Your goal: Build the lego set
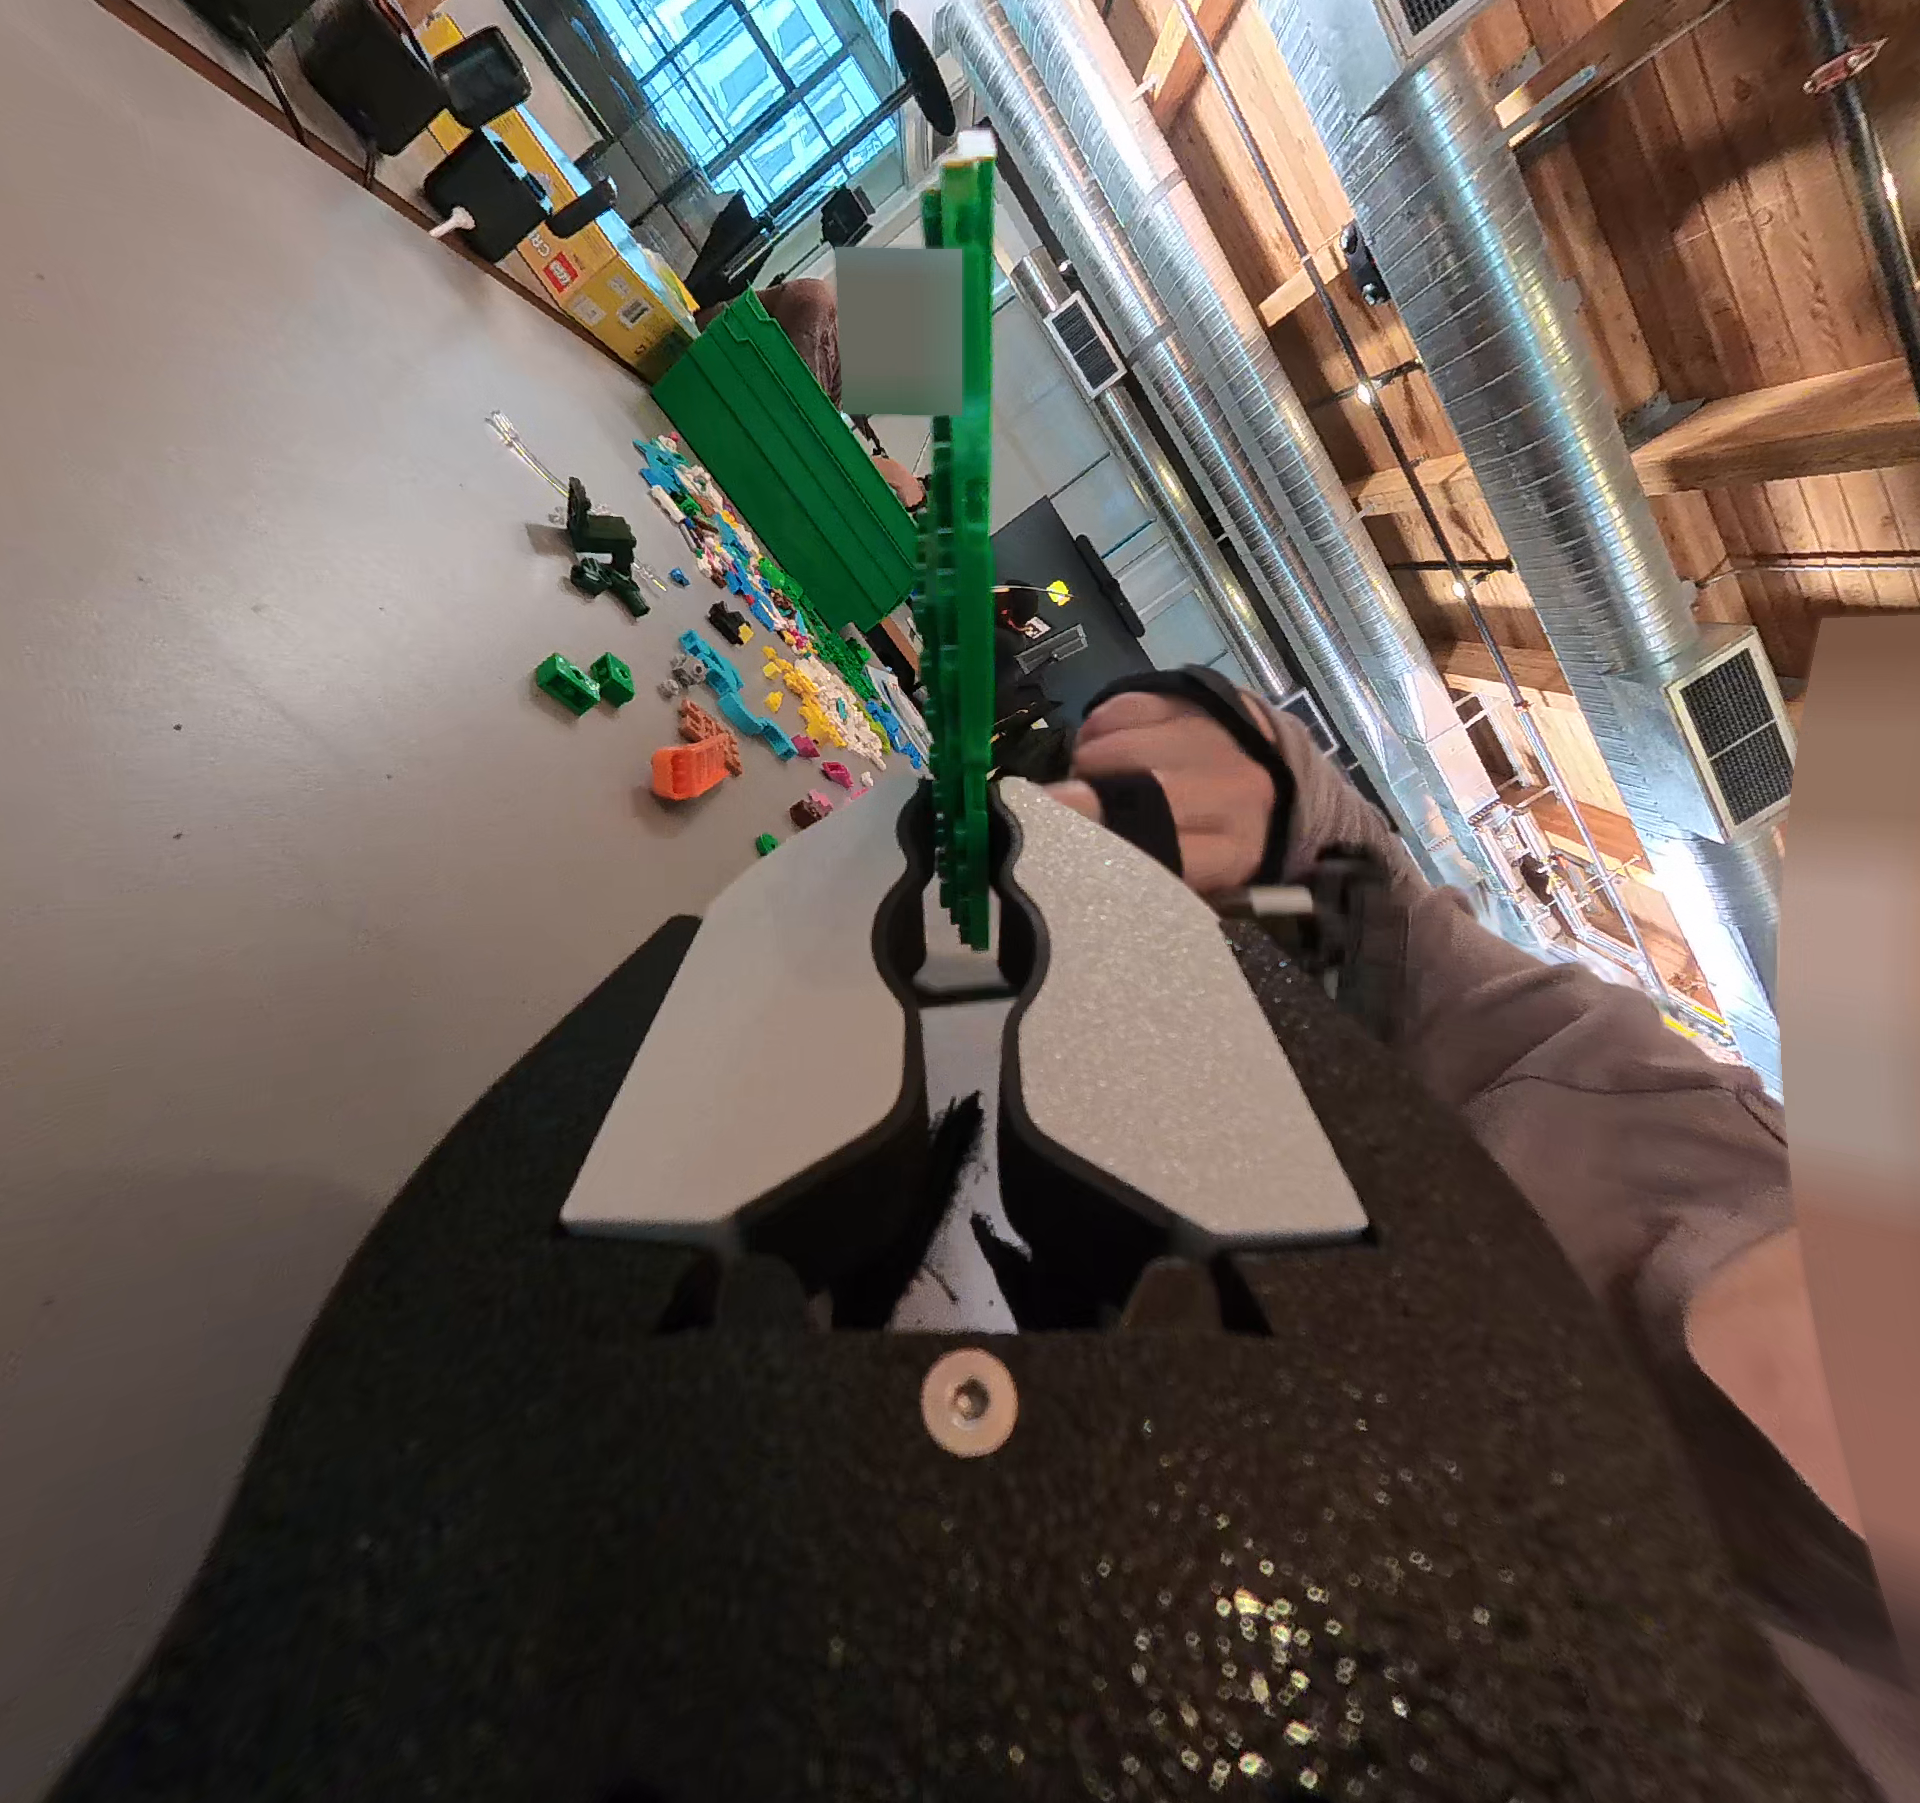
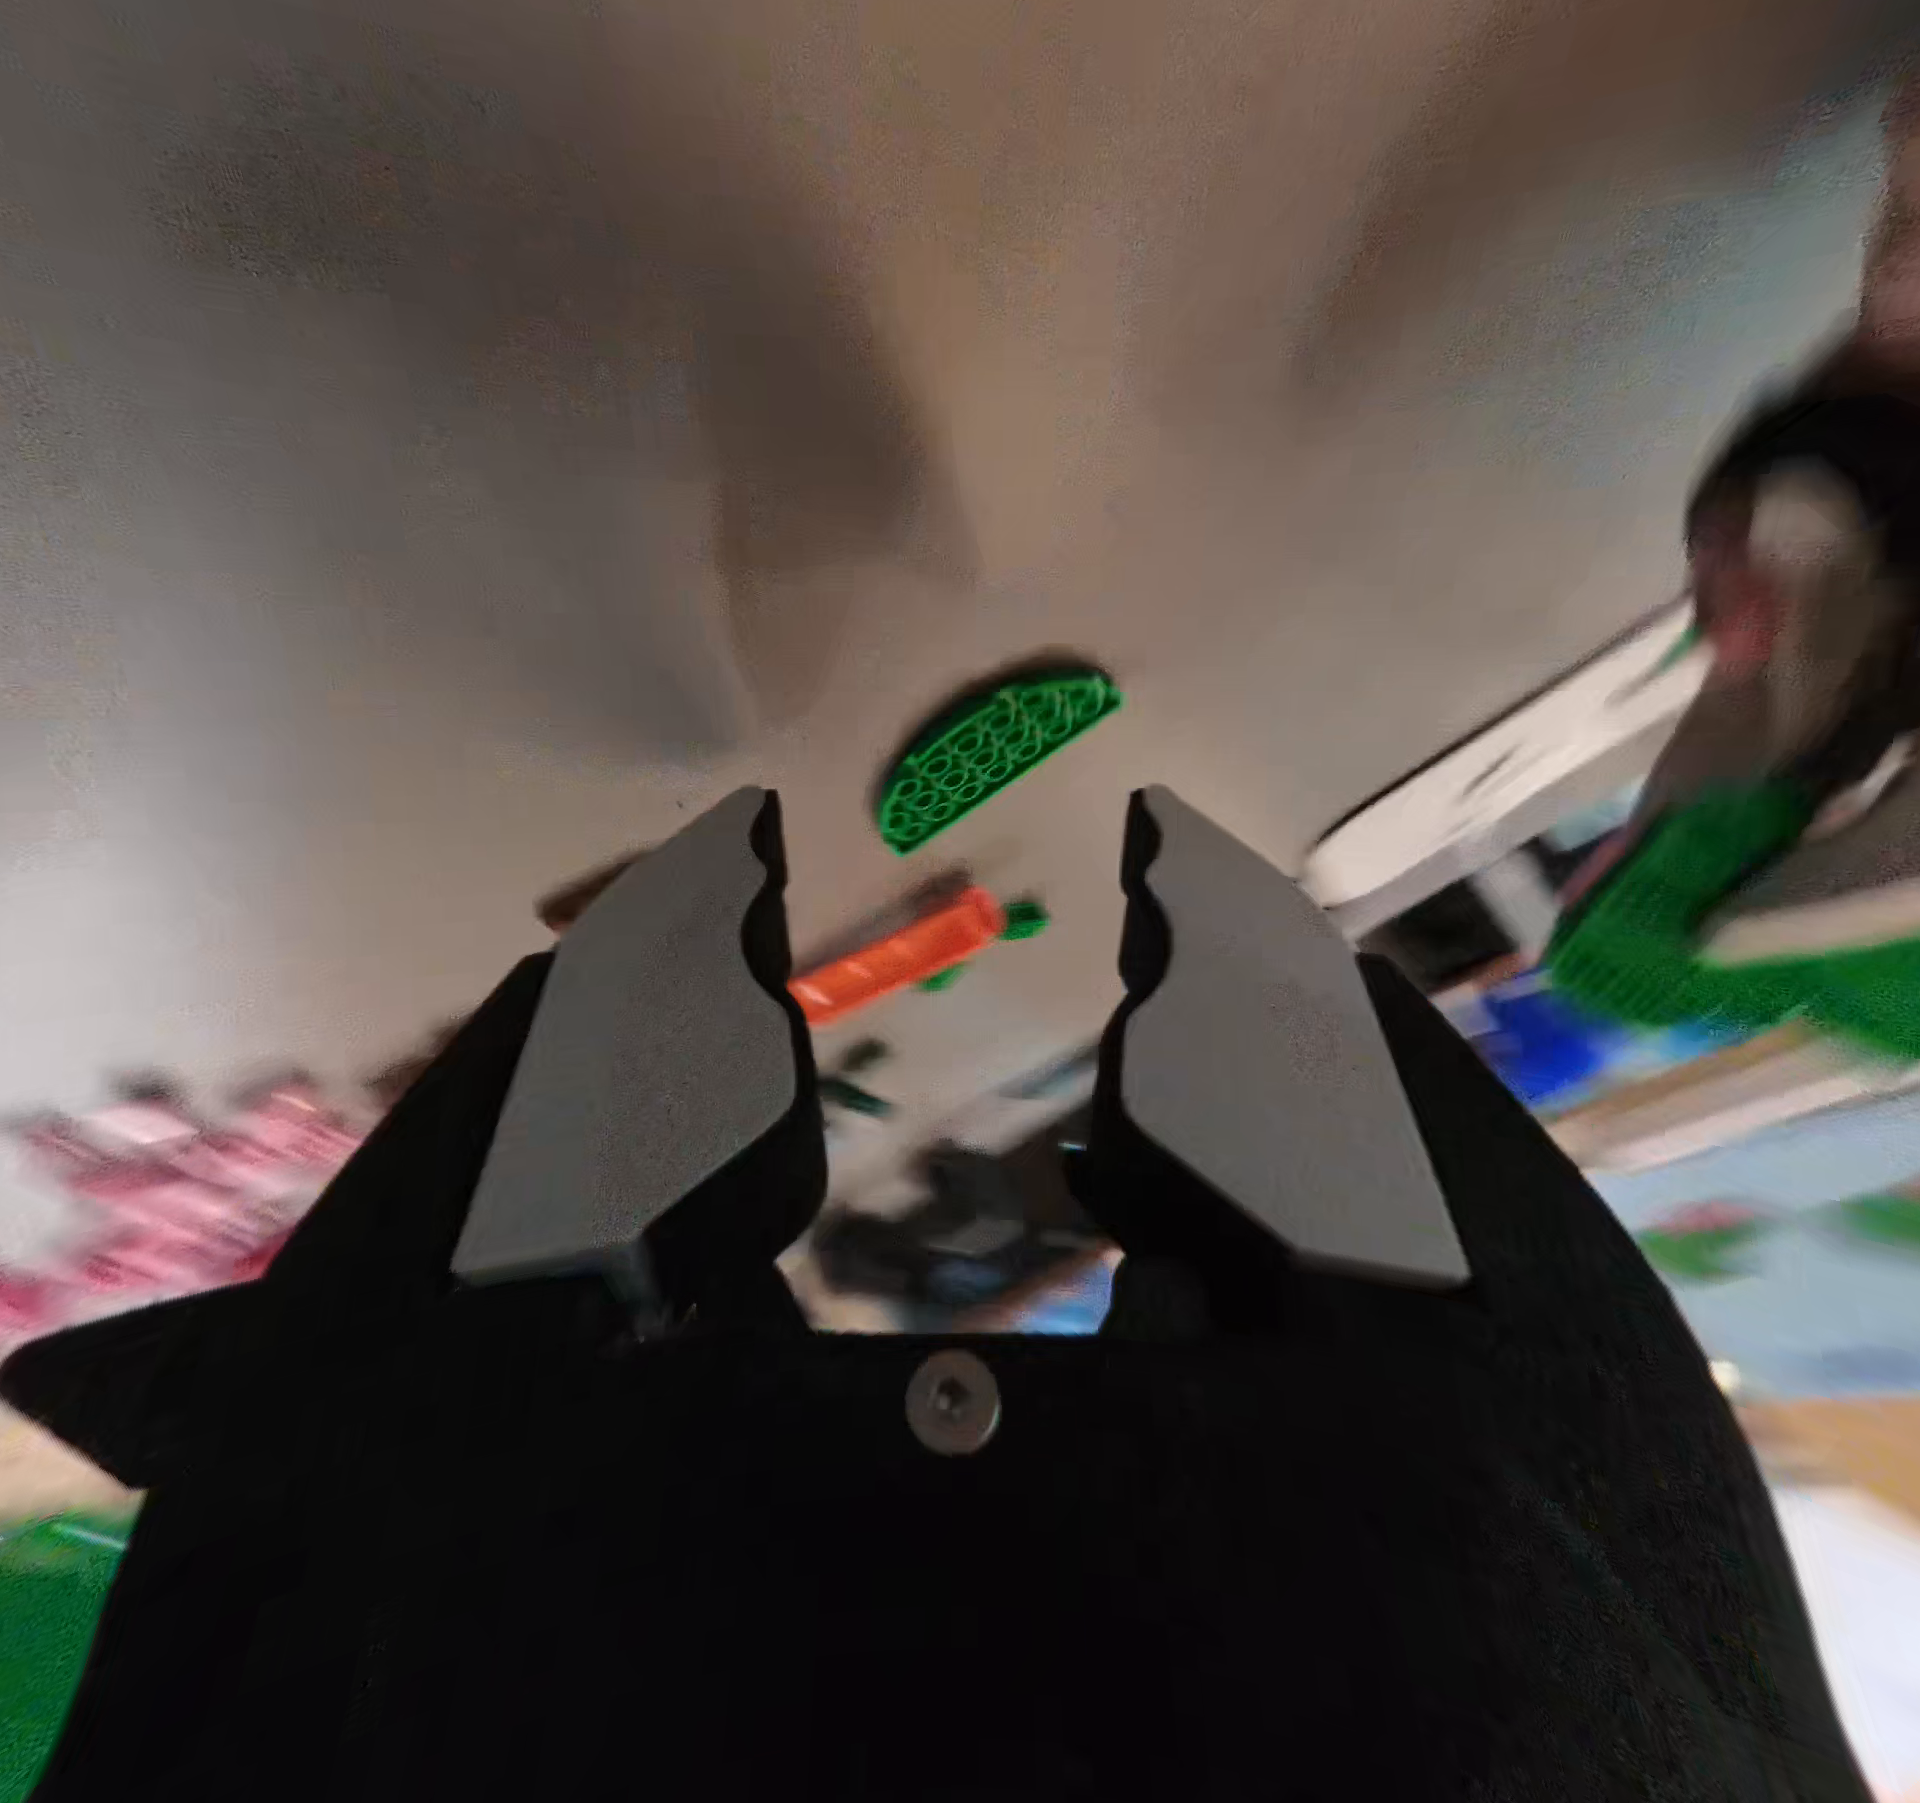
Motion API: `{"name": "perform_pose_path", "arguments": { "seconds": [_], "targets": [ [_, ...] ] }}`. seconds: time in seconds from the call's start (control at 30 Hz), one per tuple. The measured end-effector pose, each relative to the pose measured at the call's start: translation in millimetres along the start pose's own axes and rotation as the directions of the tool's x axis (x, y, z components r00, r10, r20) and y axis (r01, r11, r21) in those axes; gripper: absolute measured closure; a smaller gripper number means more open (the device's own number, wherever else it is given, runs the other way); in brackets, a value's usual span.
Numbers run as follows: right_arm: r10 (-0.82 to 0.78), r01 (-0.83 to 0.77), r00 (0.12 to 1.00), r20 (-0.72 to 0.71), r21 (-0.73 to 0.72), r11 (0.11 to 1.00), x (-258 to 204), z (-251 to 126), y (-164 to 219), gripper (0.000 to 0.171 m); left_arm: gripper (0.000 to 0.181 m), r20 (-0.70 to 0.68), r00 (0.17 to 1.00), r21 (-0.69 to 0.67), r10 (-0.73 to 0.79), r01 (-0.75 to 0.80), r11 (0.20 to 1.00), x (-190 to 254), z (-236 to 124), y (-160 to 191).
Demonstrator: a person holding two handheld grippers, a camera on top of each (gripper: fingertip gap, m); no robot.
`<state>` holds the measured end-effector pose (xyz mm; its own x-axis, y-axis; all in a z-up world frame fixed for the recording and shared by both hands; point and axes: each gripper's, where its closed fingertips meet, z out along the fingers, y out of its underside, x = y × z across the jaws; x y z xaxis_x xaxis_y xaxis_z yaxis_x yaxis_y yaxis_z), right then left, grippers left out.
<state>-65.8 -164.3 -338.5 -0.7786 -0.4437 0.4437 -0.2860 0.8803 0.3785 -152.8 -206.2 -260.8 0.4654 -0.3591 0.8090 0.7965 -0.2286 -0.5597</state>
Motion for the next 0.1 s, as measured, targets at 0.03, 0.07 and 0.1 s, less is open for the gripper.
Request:
{"name": "perform_pose_path", "arguments": {
  "seconds": [0.03, 0.07, 0.1],
  "targets": [
    [0.280, -0.281, 0.960, 0.022, 0.041, 0.959, 1.3, -1.4, 2.8, 0.114, 0.173, -0.002, 1.000, 0.001, 0.001, -0.001, 1.000, 1.0, 0.4, 0.1],
    [0.594, -0.596, 0.802, 0.062, 0.047, 0.801, 2.0, 0.7, 8.6, 0.115, 0.173, -0.007, 1.000, -0.001, 0.000, 0.000, 1.000, 2.3, 0.9, 0.4],
    [0.834, -0.844, 0.529, 0.158, -0.009, 0.537, -6.7, 4.8, 11.9, 0.116, 0.173, -0.011, 1.000, -0.004, -0.001, 0.001, 1.000, 3.5, 1.7, 1.3]
  ]
}}
